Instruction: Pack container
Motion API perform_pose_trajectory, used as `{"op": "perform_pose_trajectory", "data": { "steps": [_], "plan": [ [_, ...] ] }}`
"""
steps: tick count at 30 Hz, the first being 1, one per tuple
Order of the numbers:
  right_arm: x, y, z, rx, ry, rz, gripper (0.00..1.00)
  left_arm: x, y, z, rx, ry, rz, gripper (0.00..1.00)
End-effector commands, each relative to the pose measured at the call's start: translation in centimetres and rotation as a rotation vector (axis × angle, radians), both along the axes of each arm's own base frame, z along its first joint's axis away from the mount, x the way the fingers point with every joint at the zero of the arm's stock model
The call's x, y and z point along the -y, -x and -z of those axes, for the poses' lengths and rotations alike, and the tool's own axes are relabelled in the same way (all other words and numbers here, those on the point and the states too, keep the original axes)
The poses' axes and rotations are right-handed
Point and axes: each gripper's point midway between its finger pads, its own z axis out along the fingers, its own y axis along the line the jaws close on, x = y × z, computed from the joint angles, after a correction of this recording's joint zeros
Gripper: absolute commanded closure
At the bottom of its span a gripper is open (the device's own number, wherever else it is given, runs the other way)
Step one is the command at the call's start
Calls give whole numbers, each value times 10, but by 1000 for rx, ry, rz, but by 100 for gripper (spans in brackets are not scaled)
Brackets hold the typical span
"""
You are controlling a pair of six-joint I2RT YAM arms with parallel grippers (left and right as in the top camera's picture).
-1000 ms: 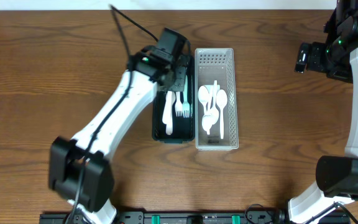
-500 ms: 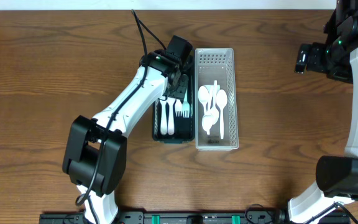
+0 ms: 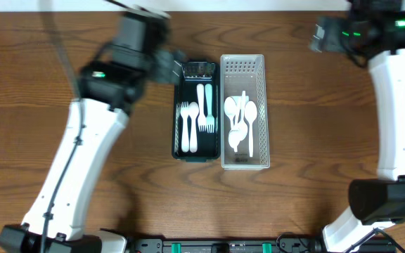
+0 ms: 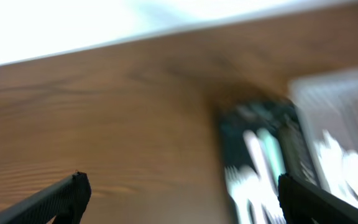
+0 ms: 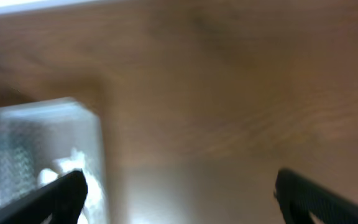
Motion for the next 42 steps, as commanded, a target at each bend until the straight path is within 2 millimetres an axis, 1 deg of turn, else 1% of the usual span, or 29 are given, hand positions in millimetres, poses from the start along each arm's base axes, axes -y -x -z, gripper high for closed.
{"op": "perform_pose_trajectory", "data": {
  "steps": [1, 3, 5, 7, 8, 9, 10, 11, 13, 14, 16, 19, 22, 23, 26, 29, 30, 33, 36, 39, 41, 42],
  "plan": [
    [-48, -27, -20, 148, -23, -53, 1, -57, -26, -13, 89, 42, -197, 2],
    [-65, -55, -37, 281, -10, -53, 1, -83, -48, -26, 182, 62, -259, 2],
    [-74, -81, -49, 397, 10, -36, 1, -103, -67, -38, 270, 75, -302, 2],
    [-79, -101, -49, 458, 47, -54, 1, -119, -82, -42, 324, 80, -334, 2],
    [-81, -108, -45, 465, 63, -69, 1, -125, -86, -40, 329, 79, -345, 2],
    [-81, -114, -36, 456, 87, -82, 1, -129, -87, -35, 318, 75, -353, 2],
    [-77, -116, -28, 437, 105, -73, 1, -132, -86, -29, 296, 64, -355, 2],
    [-69, -116, -19, 408, 124, -52, 1, -132, -83, -22, 269, 58, -356, 2],
    [-54, -110, -4, 341, 142, -14, 1, -133, -80, -18, 254, 55, -358, 2],
    [-41, -104, 2, 307, 145, 32, 1, -132, -78, -16, 247, 54, -355, 2],
    [-21, -93, 5, 269, 116, 122, 1, -131, -76, -15, 241, 55, -351, 2],
    [6, -78, 0, 257, 80, 210, 1, -129, -72, -13, 237, 60, -345, 2],
    [37, -52, -3, 267, 78, 274, 1, -126, -67, -5, 241, 74, -328, 2],
    [48, -38, -2, 275, 72, 292, 1, -125, -63, -1, 245, 76, -327, 2],
    [69, -2, 11, 311, 70, 334, 1, -125, -50, 14, 269, 86, -330, 2],
    [77, 35, 31, 370, 44, 344, 1, -125, -32, 32, 310, 92, -329, 2],
    [79, 49, 41, 394, 41, 350, 1, -125, -25, 38, 326, 95, -328, 2],
    [79, 79, 65, 452, 40, 346, 1, -124, -4, 57, 354, 99, -326, 2],
    [76, 106, 84, 531, 75, 302, 1, -124, 22, 82, 355, 98, -326, 2],
    [72, 128, 95, 587, 92, 275, 1, -124, 47, 100, 339, 96, -327, 2],
    [69, 143, 97, 627, 111, 249, 1, -124, 60, 99, 380, 103, -325, 2],
    [68, 148, 94, 647, 120, 238, 1, -123, 65, 95, 416, 108, -322, 2]
  ]
}}
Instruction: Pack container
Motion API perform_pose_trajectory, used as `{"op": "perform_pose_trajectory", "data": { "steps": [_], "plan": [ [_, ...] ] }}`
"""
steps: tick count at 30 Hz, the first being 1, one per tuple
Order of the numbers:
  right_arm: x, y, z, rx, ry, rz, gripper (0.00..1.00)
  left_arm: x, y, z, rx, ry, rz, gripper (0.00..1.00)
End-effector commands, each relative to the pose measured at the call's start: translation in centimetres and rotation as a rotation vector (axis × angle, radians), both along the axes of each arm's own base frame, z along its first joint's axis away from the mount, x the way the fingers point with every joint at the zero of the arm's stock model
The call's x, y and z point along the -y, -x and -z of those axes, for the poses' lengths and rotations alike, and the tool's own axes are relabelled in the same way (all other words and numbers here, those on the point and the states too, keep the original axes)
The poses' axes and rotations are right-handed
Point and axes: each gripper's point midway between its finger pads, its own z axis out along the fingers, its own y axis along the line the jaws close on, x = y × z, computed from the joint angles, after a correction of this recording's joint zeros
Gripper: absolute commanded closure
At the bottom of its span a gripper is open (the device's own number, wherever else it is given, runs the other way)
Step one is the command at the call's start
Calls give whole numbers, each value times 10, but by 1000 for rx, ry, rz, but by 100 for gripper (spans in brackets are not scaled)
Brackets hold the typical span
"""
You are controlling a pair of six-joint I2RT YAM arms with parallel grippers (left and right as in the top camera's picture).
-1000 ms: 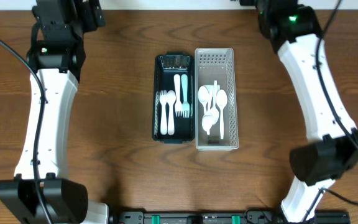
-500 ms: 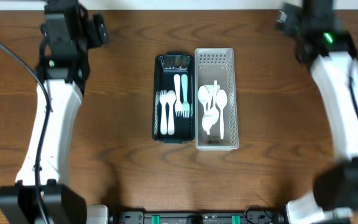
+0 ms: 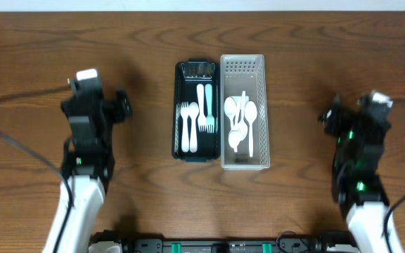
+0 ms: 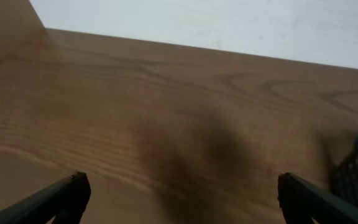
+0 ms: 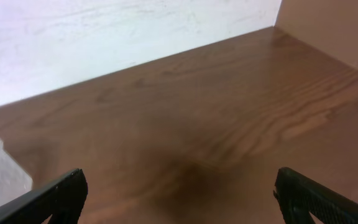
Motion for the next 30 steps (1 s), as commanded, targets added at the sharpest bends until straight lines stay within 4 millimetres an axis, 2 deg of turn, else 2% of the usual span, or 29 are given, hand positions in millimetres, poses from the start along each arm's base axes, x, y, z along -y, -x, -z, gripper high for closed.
{"op": "perform_pose_trajectory", "data": {
  "steps": [1, 4, 6, 11, 16, 20, 24, 30],
  "plan": [
    [-7, 14, -19, 78, 63, -38, 1, 1, 16, -20, 122, 9, -5, 2],
    [-6, 22, -38, 140, 86, -42, 1, 1, 29, -36, 194, -2, -1, 2],
    [-6, 25, -44, 156, 100, -44, 1, 1, 36, -46, 234, -3, -1, 2],
    [-6, 27, -43, 150, 99, -45, 1, 1, 54, -78, 343, -4, -1, 2],
    [-6, 27, -43, 147, 99, -45, 1, 1, 66, -97, 407, -4, -1, 2],
    [-6, 27, -40, 138, 99, -44, 1, 1, 70, -103, 429, -3, -1, 2],
    [-6, 26, -39, 134, 99, -45, 1, 1, 69, -100, 418, -4, -1, 2],
    [-6, 29, -25, 73, 99, -48, 1, 1, 71, -77, 321, -3, -1, 2]
  ]
}}
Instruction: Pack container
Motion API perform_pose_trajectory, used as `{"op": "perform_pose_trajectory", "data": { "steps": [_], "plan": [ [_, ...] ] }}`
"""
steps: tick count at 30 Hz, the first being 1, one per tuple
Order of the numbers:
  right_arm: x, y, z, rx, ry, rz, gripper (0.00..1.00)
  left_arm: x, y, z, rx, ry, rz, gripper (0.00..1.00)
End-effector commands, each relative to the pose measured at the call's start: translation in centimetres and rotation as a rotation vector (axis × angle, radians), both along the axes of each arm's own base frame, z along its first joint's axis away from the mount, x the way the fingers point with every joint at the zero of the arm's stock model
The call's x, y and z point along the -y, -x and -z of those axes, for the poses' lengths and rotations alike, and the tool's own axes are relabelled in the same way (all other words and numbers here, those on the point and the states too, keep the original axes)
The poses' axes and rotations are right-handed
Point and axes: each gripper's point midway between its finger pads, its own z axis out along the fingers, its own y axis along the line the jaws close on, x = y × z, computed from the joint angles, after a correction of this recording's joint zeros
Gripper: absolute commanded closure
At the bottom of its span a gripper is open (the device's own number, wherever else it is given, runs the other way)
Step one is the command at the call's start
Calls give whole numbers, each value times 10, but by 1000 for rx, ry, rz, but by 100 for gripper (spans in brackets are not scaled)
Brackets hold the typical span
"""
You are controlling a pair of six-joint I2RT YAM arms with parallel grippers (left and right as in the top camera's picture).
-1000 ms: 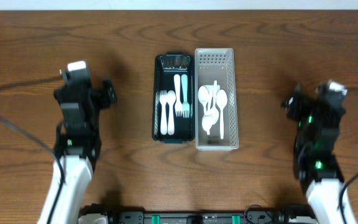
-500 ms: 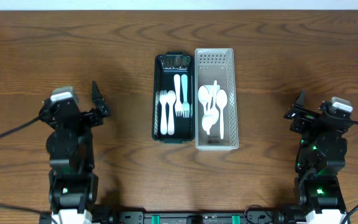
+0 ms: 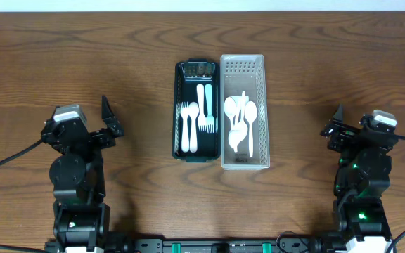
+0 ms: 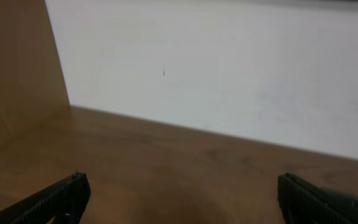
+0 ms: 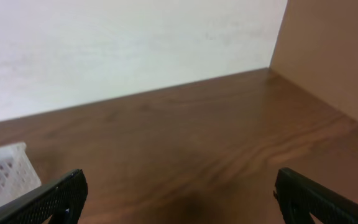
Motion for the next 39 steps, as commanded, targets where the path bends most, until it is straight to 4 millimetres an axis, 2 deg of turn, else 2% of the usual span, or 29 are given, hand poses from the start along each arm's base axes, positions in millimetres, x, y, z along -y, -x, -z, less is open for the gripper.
{"op": "perform_pose_trajectory", "data": {
  "steps": [1, 10, 15, 20, 25, 28, 30, 36, 39],
  "plan": [
    [-2, 1, 7, -40, 10, -7, 1, 0, 2, 11, -45, 2, -2, 2],
    [0, 25, 60, -283, 13, -2, 1, 0, 20, 77, -327, 3, -2, 2],
    [1, 56, 85, -421, 15, -4, 1, 0, 40, 114, -501, 4, -2, 2],
    [-6, 89, 101, -519, 25, -36, 1, 0, 61, 141, -643, 5, -2, 2],
    [-10, 112, 109, -563, 54, -65, 1, 1, 73, 154, -714, 5, -2, 2],
    [-8, 110, 96, -482, 55, -56, 1, 1, 76, 156, -729, 5, -2, 2],
    [-12, 100, 73, -350, 40, -67, 1, 1, 76, 156, -729, 5, -2, 2],
    [-15, 77, -18, 191, 15, -73, 1, 1, 76, 156, -729, 6, -2, 2],
    [-21, 68, -31, 319, 16, -98, 1, 1, 76, 156, -729, 5, -2, 2]
  ]
}}
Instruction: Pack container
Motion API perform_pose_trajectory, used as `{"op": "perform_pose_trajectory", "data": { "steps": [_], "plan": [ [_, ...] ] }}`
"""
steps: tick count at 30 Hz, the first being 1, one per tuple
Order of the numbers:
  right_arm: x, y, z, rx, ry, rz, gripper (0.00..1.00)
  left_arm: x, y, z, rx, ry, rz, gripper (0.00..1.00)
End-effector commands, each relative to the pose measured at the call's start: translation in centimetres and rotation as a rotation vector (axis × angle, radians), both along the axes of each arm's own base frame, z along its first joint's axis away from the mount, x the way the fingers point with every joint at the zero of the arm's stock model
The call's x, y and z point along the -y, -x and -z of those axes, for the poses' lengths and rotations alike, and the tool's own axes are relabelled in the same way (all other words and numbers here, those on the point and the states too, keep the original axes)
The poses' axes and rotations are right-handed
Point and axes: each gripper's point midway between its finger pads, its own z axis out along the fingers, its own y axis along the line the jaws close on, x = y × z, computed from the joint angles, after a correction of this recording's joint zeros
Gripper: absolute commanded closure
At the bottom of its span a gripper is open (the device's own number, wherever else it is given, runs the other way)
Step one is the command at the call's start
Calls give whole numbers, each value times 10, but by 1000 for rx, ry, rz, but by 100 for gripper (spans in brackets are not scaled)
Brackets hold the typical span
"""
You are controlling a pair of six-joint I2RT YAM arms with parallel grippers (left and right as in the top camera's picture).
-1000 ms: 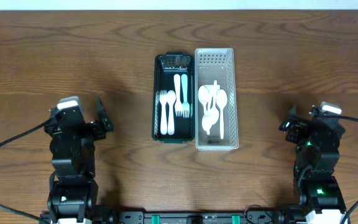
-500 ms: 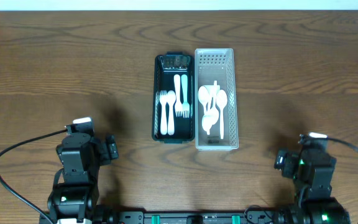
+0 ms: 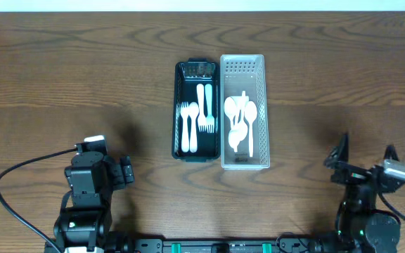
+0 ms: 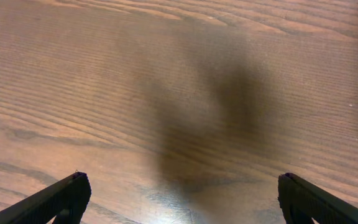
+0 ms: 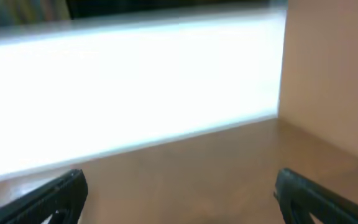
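In the overhead view a dark tray (image 3: 177,112) holds white forks (image 3: 190,126) at the table's middle. Touching its right side, a white slotted basket (image 3: 242,65) holds white spoons (image 3: 239,116). My left arm (image 3: 90,184) is folded at the near left. Its gripper (image 4: 179,202) is open over bare wood with nothing between its fingers. My right gripper (image 3: 364,156) is at the near right, far from the basket. It is open and empty, and in its wrist view (image 5: 179,196) it faces the pale back wall.
Brown wooden table (image 3: 329,77) stretches around both containers. A tan side panel (image 5: 334,74) stands at the table's right end. Cables run from each arm base along the front edge.
Both arms sit lower toward the front edge than before. The left wrist camera now looks down at the wood instead of at the wall. The containers are unchanged.
Both arms were first reached out over the far table beside the containers' far ends. Then they stood back at mid-table on either side, then folded nearer the front edge, and now lie at the front edge. Both grippers stayed open and empty; forks and spoons did not move.
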Motion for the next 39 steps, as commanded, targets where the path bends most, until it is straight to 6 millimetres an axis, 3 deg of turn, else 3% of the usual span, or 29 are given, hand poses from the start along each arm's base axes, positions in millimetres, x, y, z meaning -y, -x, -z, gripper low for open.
{"op": "perform_pose_trajectory", "data": {
  "steps": [1, 7, 8, 19, 39],
  "plan": [
    [-8, -11, 20, 1, 25, -36, 1, 0, 1, 0, 1, -3, -3, 2],
    [-26, -27, 101, -174, 15, -137, 1, 0, 1, 0, 1, -3, -3, 2],
    [-31, -28, 105, -192, 32, -164, 1, 0, 1, 0, 1, -3, -3, 2],
    [-55, -28, 107, -203, 88, -303, 1, 0, 1, 0, 1, -3, -2, 2],
    [-55, -28, 107, -203, 88, -302, 1, 0, 1, 0, 1, -3, -2, 2]
  ]
}}
